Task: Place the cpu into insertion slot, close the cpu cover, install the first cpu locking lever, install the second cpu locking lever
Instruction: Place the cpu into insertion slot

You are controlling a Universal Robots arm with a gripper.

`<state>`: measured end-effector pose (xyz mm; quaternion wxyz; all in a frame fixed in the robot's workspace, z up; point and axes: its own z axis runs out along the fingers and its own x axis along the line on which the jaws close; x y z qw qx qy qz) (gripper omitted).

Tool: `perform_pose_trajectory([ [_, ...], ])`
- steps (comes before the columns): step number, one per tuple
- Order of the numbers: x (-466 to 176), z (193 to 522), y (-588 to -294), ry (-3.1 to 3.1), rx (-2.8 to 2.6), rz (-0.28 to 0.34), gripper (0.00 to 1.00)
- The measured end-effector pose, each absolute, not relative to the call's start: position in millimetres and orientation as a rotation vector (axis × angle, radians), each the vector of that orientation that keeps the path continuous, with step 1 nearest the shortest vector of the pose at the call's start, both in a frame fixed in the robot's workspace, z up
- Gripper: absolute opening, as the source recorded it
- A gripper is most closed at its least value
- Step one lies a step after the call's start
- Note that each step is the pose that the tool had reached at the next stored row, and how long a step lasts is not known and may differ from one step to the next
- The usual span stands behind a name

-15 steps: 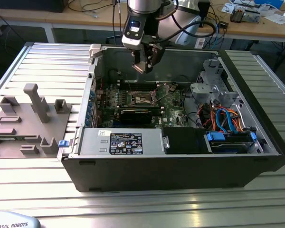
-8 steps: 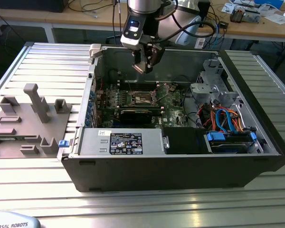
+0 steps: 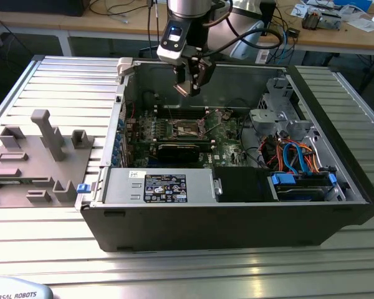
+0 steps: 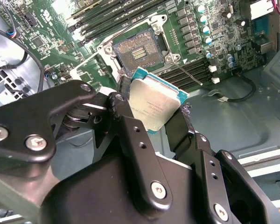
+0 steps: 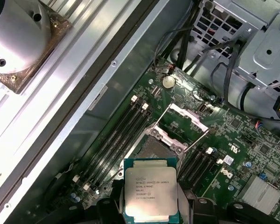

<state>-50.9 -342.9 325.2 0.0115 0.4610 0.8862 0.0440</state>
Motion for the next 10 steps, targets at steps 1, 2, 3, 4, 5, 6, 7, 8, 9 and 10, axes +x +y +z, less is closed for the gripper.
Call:
perform_pose_trajectory([
  [1,-50.9,325.2,-342.9,2.761,1.443,0.137,0.54],
  [2,-50.9,325.2,-342.9,2.759,1.447,0.137,0.54],
  [3,-50.9,325.1,-342.9,2.756,1.452,0.137,0.54],
  [4,-50.9,325.1,-342.9,2.751,1.462,0.137,0.54],
  [5,-50.9,325.1,-342.9,2.746,1.469,0.137,0.54],
  [6,-50.9,325.1,-342.9,2.742,1.477,0.136,0.54],
  [7,-50.9,325.0,-342.9,2.737,1.486,0.136,0.54],
  [8,-50.9,325.0,-342.9,2.731,1.495,0.136,0.54],
  [9,-50.9,325.0,-342.9,2.727,1.502,0.136,0.54],
  [10,-50.9,325.0,-342.9,2.724,1.507,0.136,0.54],
])
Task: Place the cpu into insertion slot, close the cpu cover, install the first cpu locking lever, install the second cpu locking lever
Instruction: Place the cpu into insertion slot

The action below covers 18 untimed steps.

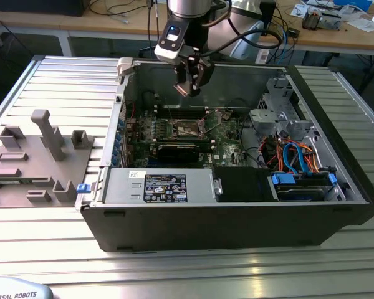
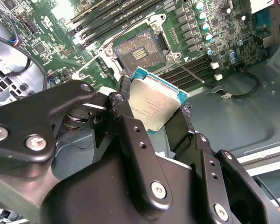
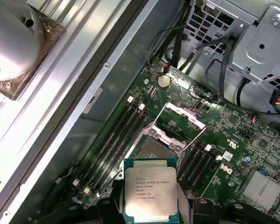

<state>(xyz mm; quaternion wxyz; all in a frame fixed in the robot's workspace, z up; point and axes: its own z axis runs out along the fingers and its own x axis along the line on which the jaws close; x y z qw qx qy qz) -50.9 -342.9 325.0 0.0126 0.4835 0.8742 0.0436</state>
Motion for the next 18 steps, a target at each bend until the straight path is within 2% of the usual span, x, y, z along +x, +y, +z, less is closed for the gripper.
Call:
perform_pose_trajectory([
  [18,-50.9,324.8,-342.9,2.657,1.617,0.134,0.54],
])
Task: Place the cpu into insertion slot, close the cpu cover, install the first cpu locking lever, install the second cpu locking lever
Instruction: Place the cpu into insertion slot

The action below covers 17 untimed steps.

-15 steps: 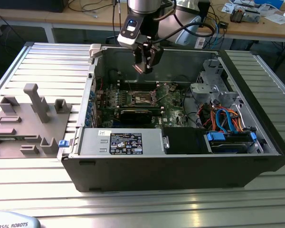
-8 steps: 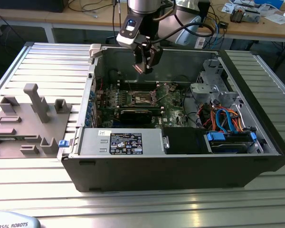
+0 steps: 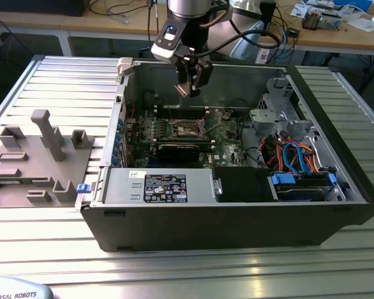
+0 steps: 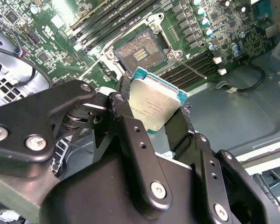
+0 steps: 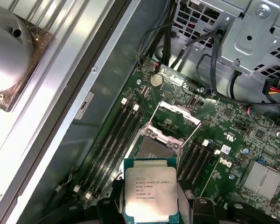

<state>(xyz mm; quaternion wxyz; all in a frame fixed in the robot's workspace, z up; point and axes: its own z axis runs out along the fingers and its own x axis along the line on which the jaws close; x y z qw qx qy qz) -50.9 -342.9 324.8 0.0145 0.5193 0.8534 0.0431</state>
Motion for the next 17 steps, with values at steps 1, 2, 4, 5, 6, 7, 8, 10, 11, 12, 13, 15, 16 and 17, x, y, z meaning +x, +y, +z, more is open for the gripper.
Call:
perform_pose_trajectory([
  [1,-50.9,324.8,-342.9,2.651,1.625,0.134,0.54],
  [2,-50.9,324.7,-342.9,2.647,1.631,0.134,0.54],
  [4,-50.9,324.7,-342.9,2.639,1.643,0.134,0.54],
  [5,-50.9,324.7,-342.9,2.636,1.648,0.133,0.54],
  [6,-50.9,324.7,-342.9,2.633,1.652,0.133,0.54],
  [7,-50.9,324.7,-342.9,2.627,1.661,0.133,0.54],
  [8,-50.9,324.7,-342.9,2.622,1.668,0.133,0.54],
  [10,-50.9,324.6,-342.9,2.615,1.679,0.133,0.54],
  [11,-50.9,324.6,-342.9,2.611,1.686,0.133,0.54],
  [12,-50.9,324.6,-342.9,2.604,1.696,0.133,0.54],
  [13,-50.9,324.6,-342.9,2.598,1.703,0.132,0.54],
  [15,-50.9,324.6,-342.9,2.591,1.713,0.132,0.54],
  [16,-50.9,324.5,-342.9,2.588,1.718,0.132,0.54],
  [17,-50.9,324.5,-342.9,2.585,1.723,0.132,0.54],
])
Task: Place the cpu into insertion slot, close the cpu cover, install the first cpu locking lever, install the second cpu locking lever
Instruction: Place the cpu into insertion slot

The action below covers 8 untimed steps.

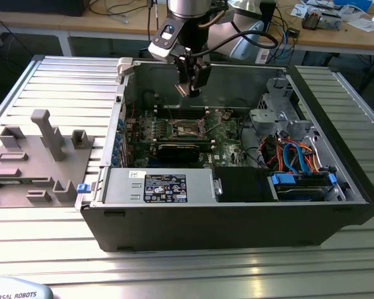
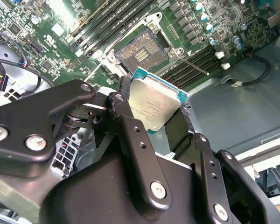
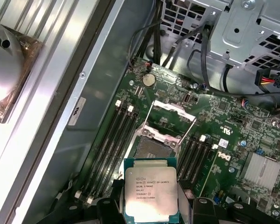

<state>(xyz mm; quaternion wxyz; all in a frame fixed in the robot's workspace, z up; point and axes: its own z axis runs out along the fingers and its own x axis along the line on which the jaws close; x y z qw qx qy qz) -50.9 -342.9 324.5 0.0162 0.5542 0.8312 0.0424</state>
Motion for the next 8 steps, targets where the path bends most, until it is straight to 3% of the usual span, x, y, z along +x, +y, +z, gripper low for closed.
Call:
perform_pose_trajectory([
  [8,-50.9,324.2,-342.9,2.512,1.822,0.13,0.54],
])
